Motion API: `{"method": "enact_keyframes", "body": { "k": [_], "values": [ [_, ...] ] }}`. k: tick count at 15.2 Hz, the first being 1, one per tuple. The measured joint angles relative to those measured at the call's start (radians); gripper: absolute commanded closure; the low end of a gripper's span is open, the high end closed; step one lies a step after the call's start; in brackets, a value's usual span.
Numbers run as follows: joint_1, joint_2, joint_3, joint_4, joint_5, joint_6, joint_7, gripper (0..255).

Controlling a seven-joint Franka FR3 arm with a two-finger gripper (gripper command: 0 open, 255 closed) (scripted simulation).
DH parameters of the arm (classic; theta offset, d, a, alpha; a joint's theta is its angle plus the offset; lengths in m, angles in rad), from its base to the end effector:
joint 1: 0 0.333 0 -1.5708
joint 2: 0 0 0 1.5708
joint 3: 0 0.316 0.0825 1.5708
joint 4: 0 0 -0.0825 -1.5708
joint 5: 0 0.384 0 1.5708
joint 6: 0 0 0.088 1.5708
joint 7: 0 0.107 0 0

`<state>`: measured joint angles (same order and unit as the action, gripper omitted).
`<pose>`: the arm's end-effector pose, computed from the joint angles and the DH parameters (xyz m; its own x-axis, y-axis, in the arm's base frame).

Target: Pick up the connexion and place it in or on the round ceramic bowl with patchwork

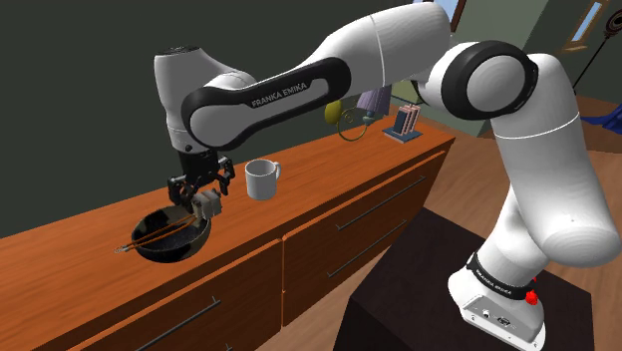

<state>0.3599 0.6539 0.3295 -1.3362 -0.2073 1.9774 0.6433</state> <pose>0.6021 0.4108 0.3619 0.9981 0.0603 0.0138 0.0605 -0.9980 -0.0181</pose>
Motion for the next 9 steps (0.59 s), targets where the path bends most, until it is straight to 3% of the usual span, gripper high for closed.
{"method": "enact_keyframes", "body": {
  "k": [5,9],
  "values": [
    [0.003,-0.025,0.006,0.072,0.010,-0.094,-0.008,0],
    [0.003,-0.031,0.008,0.077,0.012,-0.106,-0.009,0]
  ]
}}
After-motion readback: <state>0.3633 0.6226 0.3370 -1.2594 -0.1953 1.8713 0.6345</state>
